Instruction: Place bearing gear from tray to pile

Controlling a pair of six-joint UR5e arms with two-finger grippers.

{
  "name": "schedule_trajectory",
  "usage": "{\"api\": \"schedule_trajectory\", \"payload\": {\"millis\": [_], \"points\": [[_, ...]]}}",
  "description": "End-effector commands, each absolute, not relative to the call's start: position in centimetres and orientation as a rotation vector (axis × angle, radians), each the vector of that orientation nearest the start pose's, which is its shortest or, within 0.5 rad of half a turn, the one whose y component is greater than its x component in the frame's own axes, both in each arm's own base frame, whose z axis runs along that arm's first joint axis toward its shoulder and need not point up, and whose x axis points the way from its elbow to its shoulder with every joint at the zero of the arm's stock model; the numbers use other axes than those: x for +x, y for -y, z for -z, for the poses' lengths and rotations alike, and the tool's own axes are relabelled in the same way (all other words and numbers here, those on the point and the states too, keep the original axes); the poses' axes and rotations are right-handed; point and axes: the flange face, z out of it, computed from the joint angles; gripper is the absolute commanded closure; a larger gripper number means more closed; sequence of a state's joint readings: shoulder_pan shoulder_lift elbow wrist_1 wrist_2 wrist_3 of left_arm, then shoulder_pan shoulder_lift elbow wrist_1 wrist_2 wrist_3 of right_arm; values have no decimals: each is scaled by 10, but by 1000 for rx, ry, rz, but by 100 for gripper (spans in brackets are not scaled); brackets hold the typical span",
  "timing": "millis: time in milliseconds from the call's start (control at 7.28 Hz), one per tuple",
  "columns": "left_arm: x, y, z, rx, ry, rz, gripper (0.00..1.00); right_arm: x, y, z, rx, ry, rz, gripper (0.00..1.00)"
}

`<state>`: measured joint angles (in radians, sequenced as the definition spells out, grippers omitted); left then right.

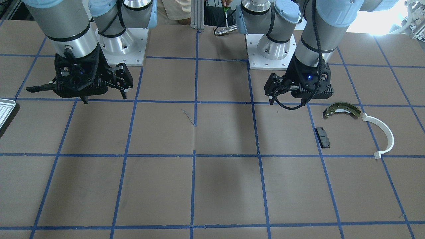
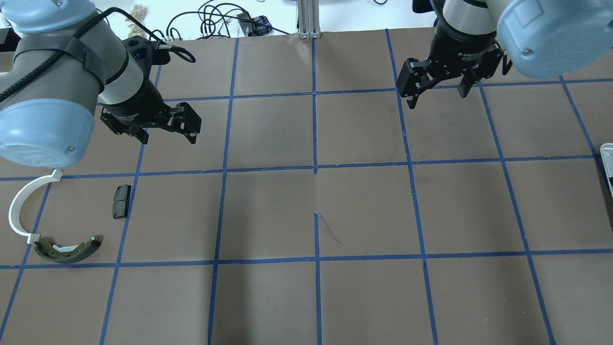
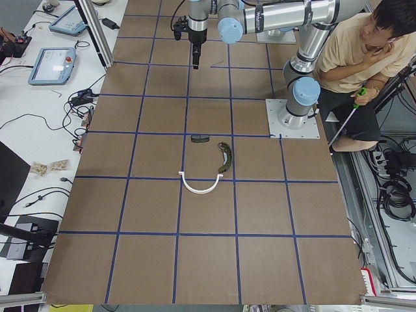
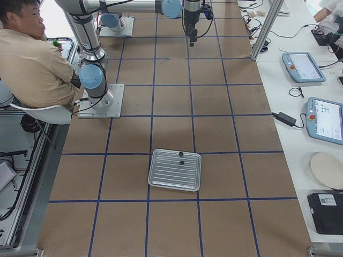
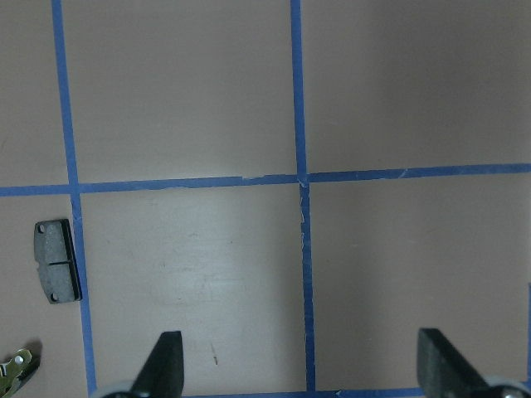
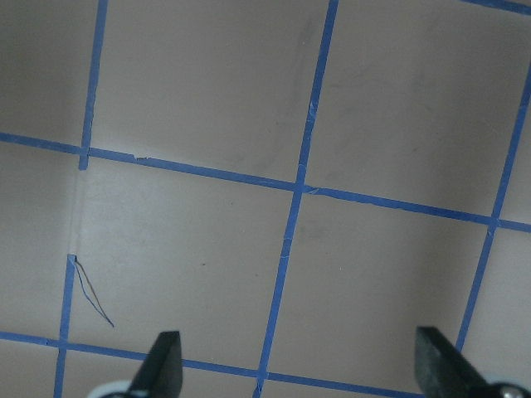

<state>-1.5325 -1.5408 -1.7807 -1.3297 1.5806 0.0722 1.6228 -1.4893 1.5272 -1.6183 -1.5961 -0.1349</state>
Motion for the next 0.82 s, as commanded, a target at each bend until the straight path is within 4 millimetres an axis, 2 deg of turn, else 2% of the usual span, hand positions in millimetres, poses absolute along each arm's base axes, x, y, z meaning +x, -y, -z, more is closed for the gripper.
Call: {"api": "schedule_trajectory", "payload": {"millis": [0, 137, 275, 412, 687], "points": [[-119, 479, -427, 51, -3138, 101, 0, 157, 517, -456, -305, -3149, -14, 0], [-120, 480, -427, 51, -3140, 101, 0, 151, 521, -452, -306, -3158, -17, 0], [-121, 480, -428, 46, -3143, 109, 0, 123, 527, -451, -223, -3167, -38, 0], [-121, 478, -427, 51, -3143, 106, 0, 73, 536, -448, -150, -3164, -58, 0], [-122, 468, -431, 70, -3138, 116, 0, -32, 547, -426, -346, -3138, -91, 0]]}}
